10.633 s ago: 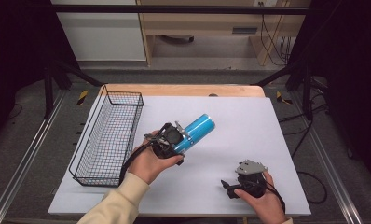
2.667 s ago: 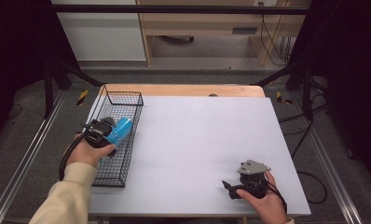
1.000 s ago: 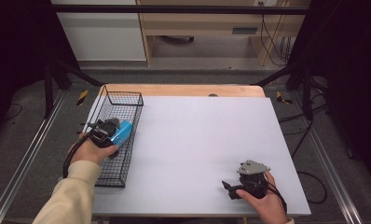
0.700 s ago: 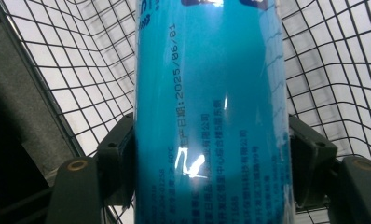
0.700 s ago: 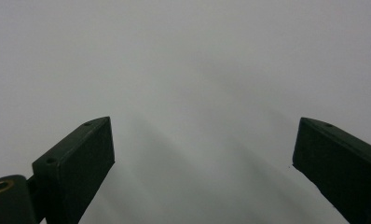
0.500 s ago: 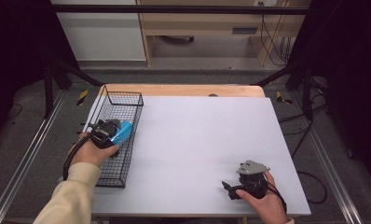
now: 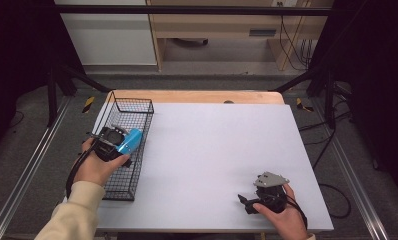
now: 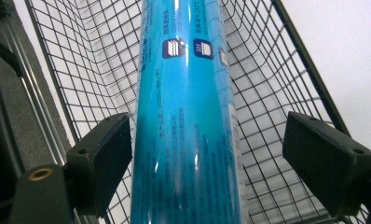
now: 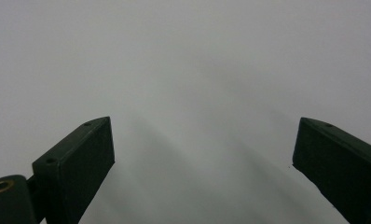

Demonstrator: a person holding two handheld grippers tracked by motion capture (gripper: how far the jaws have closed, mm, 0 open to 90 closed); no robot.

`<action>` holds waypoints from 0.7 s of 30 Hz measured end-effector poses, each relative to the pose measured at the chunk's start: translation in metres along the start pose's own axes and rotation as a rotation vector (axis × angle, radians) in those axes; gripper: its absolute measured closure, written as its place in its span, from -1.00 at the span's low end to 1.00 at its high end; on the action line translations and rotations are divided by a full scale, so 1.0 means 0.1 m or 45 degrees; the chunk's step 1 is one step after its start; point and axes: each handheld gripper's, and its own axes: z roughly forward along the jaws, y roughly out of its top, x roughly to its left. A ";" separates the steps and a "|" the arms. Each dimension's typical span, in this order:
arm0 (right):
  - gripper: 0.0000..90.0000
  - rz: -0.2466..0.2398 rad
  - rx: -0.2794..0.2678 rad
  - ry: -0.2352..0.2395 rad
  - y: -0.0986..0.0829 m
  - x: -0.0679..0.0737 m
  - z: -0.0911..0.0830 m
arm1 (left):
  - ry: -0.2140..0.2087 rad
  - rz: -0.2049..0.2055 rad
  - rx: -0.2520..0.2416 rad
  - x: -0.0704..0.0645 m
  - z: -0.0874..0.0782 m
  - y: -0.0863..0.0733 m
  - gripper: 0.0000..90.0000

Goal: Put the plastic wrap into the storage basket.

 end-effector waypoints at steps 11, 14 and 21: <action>-0.87 0.001 0.006 0.001 0.00 0.00 0.00 | 0.025 -0.012 -0.148 -0.10 -0.22 -0.15 -0.75; -0.87 0.001 0.006 0.000 0.00 0.00 0.00 | 0.029 -0.003 -0.182 -0.17 -0.28 -0.18 -0.77; -0.87 0.000 0.002 -0.004 0.00 0.00 0.00 | 0.035 0.007 -0.257 -0.32 -0.38 -0.18 -0.83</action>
